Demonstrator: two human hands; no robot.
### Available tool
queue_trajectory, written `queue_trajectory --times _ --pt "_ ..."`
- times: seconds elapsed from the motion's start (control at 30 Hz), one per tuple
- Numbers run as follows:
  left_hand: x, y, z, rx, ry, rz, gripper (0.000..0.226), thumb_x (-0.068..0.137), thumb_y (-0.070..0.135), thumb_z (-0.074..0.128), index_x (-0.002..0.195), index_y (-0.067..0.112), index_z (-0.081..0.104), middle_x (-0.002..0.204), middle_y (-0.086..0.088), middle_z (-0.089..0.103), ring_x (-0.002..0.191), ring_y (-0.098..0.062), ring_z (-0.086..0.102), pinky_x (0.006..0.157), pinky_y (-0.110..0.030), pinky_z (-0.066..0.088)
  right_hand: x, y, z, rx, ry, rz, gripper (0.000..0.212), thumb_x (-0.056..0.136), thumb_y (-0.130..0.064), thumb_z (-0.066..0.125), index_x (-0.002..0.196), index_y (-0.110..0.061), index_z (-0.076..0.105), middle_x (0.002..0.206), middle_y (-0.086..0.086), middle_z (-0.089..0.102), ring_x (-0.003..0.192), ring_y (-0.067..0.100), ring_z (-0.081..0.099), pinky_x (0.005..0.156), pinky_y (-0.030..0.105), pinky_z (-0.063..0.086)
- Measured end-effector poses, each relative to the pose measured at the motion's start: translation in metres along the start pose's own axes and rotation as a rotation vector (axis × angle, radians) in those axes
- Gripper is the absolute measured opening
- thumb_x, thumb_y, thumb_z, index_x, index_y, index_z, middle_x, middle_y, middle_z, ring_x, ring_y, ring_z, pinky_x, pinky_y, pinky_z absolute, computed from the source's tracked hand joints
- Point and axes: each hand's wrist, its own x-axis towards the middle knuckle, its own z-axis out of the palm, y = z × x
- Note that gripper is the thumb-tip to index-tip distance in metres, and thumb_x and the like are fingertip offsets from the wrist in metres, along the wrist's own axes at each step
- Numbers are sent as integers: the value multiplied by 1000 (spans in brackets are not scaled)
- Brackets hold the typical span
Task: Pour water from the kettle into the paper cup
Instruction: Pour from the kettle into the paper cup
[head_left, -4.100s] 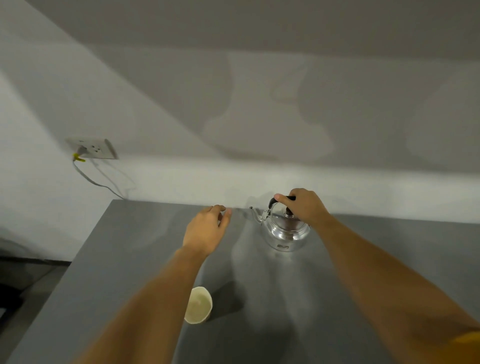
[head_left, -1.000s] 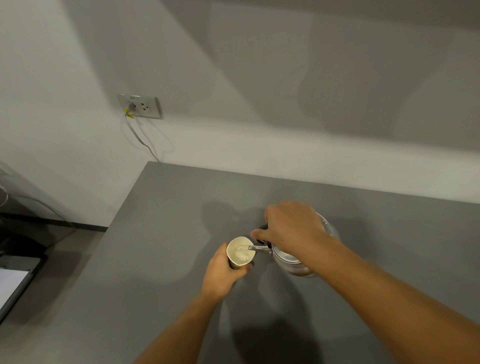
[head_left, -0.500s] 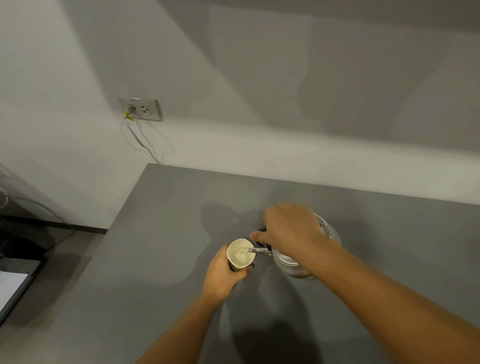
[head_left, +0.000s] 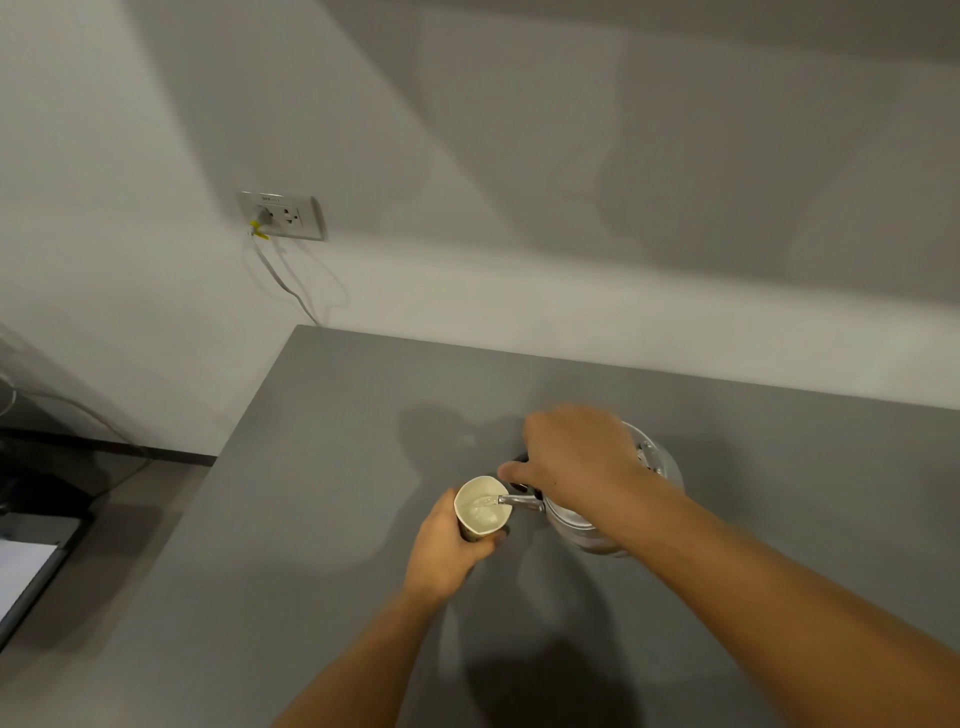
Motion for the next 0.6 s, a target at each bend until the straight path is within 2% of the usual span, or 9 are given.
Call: queue_trajectory --times 0.1,0.23,0.37,0.47,0.6 --pt "1 -1 1 5 6 7 59 70 32 93 121 31 64 108 15 75 99 -3 71 84 -26 56 0 -1 0 -7 -4 -2 51 82 -53 65 53 -20 38 58 -2 39 59 24 46 45 28 19" --pt "2 -2 1 6 4 7 61 69 34 93 122 32 63 109 16 75 100 -2 71 85 -26 55 1 -2 0 -1 -3 6 51 82 -52 66 53 -20 37 57 -2 38 49 17 36 45 28 20" --pt "1 -2 1 4 4 -2 60 68 37 93 120 35 63 107 18 75 98 1 70 79 -16 51 0 -3 -2 2 -2 -11 52 83 -51 66 52 -21 37 57 -2 39 57 23 45 45 29 21" --pt "1 -1 1 4 8 -6 60 67 40 92 118 38 63 105 21 74 97 7 68 74 -5 48 0 -4 -3 4 -1 -15 52 83 -51 66 52 -21 38 58 -2 40 56 22 44 45 28 22" --pt "1 -1 1 14 7 -7 60 67 39 93 120 37 63 107 20 75 97 8 68 73 -6 47 1 -5 -2 -4 -6 -12 52 84 -51 66 53 -20 37 58 -2 39 62 25 48 45 28 20"
